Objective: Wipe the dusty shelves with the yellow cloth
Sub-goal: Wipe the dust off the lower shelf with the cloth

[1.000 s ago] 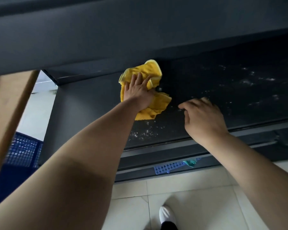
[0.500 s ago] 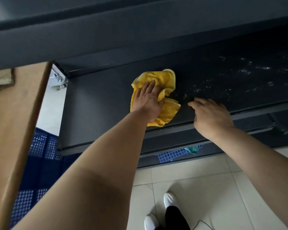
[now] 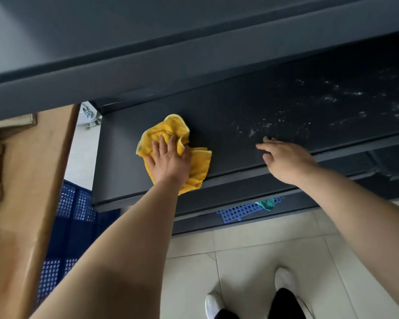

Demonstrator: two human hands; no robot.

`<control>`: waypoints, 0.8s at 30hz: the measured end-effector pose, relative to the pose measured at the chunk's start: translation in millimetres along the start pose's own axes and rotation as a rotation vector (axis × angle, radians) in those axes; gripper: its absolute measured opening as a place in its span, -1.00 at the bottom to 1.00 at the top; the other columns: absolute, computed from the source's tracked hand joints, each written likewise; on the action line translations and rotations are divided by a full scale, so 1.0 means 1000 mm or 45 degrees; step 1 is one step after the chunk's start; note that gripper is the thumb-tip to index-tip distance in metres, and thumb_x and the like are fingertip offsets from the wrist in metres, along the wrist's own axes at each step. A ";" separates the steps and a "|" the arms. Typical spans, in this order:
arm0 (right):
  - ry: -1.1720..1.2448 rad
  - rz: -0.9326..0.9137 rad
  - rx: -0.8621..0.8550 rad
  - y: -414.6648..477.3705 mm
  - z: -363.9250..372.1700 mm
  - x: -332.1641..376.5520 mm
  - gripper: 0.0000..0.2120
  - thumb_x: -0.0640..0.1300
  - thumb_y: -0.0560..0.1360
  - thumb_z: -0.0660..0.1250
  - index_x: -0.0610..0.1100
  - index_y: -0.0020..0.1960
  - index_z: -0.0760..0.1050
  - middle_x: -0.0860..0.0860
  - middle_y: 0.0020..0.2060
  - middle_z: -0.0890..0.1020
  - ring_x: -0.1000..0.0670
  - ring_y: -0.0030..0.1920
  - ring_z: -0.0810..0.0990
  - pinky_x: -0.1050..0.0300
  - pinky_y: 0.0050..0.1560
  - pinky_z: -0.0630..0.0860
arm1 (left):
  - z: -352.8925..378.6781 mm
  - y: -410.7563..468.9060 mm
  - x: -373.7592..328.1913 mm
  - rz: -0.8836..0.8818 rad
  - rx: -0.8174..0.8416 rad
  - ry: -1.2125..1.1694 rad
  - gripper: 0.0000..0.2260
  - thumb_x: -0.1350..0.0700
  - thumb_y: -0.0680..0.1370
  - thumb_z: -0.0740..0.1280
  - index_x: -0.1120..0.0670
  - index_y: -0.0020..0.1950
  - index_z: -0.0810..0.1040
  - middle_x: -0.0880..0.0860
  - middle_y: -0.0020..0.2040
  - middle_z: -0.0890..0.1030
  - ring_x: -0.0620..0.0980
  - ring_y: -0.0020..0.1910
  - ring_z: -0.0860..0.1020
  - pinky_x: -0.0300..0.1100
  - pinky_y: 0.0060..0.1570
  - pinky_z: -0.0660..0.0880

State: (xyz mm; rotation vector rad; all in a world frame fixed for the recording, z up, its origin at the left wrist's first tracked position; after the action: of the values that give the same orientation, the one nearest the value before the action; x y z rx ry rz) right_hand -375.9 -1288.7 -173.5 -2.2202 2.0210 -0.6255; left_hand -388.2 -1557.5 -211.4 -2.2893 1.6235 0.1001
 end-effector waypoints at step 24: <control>-0.033 -0.188 -0.098 -0.023 -0.046 -0.141 -0.47 -0.34 0.56 0.16 -0.07 0.49 0.27 0.02 0.53 0.23 0.02 0.55 0.12 -0.04 0.48 0.25 | 0.055 -0.036 -0.225 0.120 0.012 -0.073 -0.48 -0.18 0.62 -0.04 -0.13 0.58 -0.01 -0.02 0.60 -0.12 0.02 0.56 -0.21 0.12 0.50 -0.21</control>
State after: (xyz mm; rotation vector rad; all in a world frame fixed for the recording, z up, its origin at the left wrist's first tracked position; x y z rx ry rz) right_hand -376.7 -1139.6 -159.0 -2.4257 1.9134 -0.5361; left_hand -425.3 -1326.5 -199.4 -2.1820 1.6991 0.1787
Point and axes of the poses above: each hand's wrist, its own y-axis towards the middle knuckle, its own z-axis out of the palm, x = y × z, the point moved 8 cm from there along y, towards the middle knuckle
